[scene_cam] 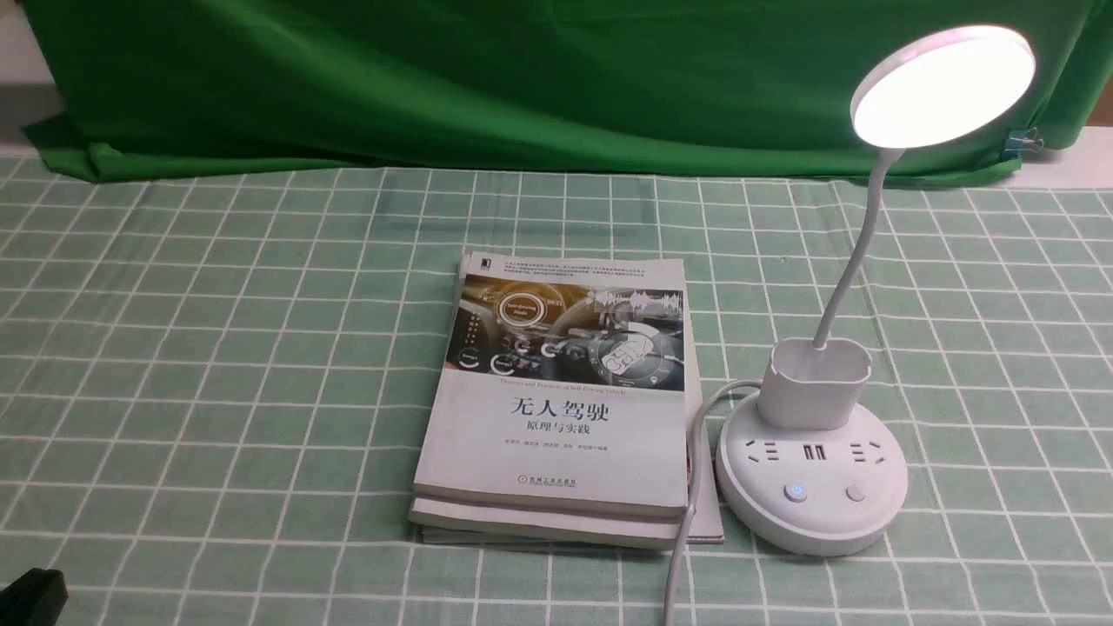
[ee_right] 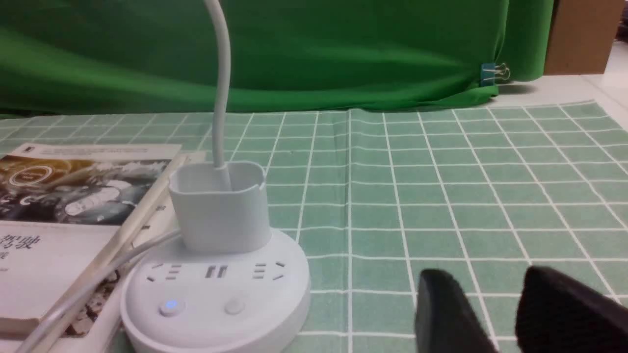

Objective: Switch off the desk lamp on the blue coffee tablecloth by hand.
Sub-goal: 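Press the power button on the lamp base to turn the lamp off with the right gripper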

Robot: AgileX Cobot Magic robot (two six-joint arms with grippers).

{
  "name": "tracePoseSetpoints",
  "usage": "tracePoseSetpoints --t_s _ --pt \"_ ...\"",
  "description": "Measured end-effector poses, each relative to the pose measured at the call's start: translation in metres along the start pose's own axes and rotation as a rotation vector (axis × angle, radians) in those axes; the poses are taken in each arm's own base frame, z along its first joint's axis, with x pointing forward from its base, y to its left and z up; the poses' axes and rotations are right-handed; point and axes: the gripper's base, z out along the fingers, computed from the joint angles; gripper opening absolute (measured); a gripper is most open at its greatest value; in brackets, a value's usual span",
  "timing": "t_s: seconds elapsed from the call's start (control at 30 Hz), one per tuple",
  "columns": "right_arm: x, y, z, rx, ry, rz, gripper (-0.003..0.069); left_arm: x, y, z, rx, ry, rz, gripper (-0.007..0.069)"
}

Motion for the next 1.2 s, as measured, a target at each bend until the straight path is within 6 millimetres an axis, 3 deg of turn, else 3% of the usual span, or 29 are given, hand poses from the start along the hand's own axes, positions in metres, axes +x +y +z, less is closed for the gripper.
tracePoseSetpoints --t_s 1.2 --pt "-0.0049 -0.0002 -0.0001 0.001 -0.054 0.035 0.0239 0.0 0.0 0.0 0.0 0.0 0.0 0.0"
